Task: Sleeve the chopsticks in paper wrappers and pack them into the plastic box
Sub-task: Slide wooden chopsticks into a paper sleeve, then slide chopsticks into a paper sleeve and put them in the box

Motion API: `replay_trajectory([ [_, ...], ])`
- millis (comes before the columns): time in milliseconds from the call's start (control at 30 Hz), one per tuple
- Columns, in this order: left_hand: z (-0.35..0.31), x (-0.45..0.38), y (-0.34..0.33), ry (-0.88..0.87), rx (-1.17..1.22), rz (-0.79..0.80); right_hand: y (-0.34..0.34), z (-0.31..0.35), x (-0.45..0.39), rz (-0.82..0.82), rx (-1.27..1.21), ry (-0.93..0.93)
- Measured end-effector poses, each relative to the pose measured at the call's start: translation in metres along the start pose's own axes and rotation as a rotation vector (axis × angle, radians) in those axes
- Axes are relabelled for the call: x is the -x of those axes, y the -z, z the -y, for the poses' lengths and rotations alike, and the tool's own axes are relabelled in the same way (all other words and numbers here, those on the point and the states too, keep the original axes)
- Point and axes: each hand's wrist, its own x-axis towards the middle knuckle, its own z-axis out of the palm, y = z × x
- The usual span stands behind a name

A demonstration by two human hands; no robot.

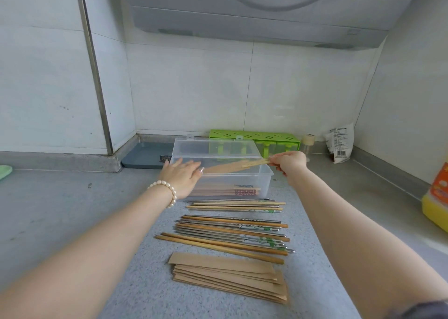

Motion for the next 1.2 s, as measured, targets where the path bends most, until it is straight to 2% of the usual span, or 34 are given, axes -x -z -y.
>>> replay_trajectory([
  [133, 0.001, -0.003, -0.001, -0.013, -0.041, 0.036, -0.022, -0.004, -0.001, 0.038, 0.184, 0.059],
  [300, 0.000, -0.003, 0.002, -0.016, -0.055, 0.070, -0.035, -0.019, 0.005, 0.022, 0.727, 0.311],
  [400, -0.002, -0.003, 0.005, -0.020, -0.057, 0.079, -0.035, -0.024, 0.009, 0.008, 0.908, 0.399],
  [700, -0.002, 0.000, 0.005, -0.014, -0.055, 0.106, -0.029, -0.027, 0.017, -0.003, 1.033, 0.634],
  [867, 0.000, -0.001, 0.002, -0.024, -0.039, 0.088, -0.014, -0.036, 0.015, 0.041, 0.628, 0.666],
  [933, 0.000, 0.000, 0.003, -0.029, -0.029, 0.090, -0.004, -0.040, 0.026, -0.003, 0.565, 0.707],
  [1000, 0.002, 0.000, 0.002, -0.034, -0.029, 0.091, 0.005, -0.045, 0.038, 0.024, 0.594, 0.694],
  [1067, 0.003, 0.003, 0.001, -0.030, 0.000, 0.018, 0.012, -0.054, 0.049, 0.147, 0.683, 0.617],
  [1133, -0.001, 0.013, 0.001, -0.037, 0.059, -0.165, 0.019, -0.063, 0.057, 0.260, 0.754, 0.546],
  [1200, -0.012, 0.032, 0.002, -0.116, 0.135, -0.318, 0.022, -0.071, 0.062, 0.336, 0.802, 0.502],
])
